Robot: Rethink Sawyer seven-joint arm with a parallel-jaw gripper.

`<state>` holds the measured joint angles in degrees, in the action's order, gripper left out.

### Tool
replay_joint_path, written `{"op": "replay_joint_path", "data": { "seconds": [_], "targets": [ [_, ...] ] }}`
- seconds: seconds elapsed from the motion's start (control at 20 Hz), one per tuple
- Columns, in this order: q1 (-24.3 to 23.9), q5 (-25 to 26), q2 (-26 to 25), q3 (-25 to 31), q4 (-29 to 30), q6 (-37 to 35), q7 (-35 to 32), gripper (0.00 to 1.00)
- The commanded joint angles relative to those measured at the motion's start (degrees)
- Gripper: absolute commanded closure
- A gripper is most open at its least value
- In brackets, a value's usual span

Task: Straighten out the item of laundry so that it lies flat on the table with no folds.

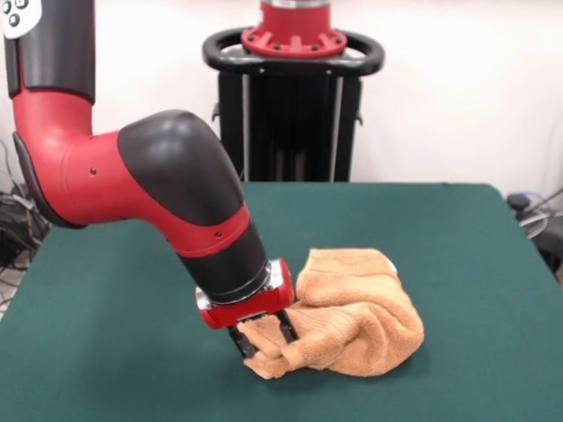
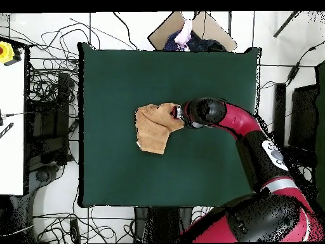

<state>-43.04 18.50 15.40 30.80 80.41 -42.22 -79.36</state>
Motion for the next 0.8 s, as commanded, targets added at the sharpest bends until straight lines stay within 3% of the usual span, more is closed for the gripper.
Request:
{"op": "replay_joint_path", "data": {
  "seconds": [0.05,0.8],
  "targets": [
    [0.0,2.1,-4.4,3.4,-2.7,-4.3,10.6,0.0],
    [0.5,2.9,-4.7,4.4,3.6,3.2,5.3,0.0]
  ]
}}
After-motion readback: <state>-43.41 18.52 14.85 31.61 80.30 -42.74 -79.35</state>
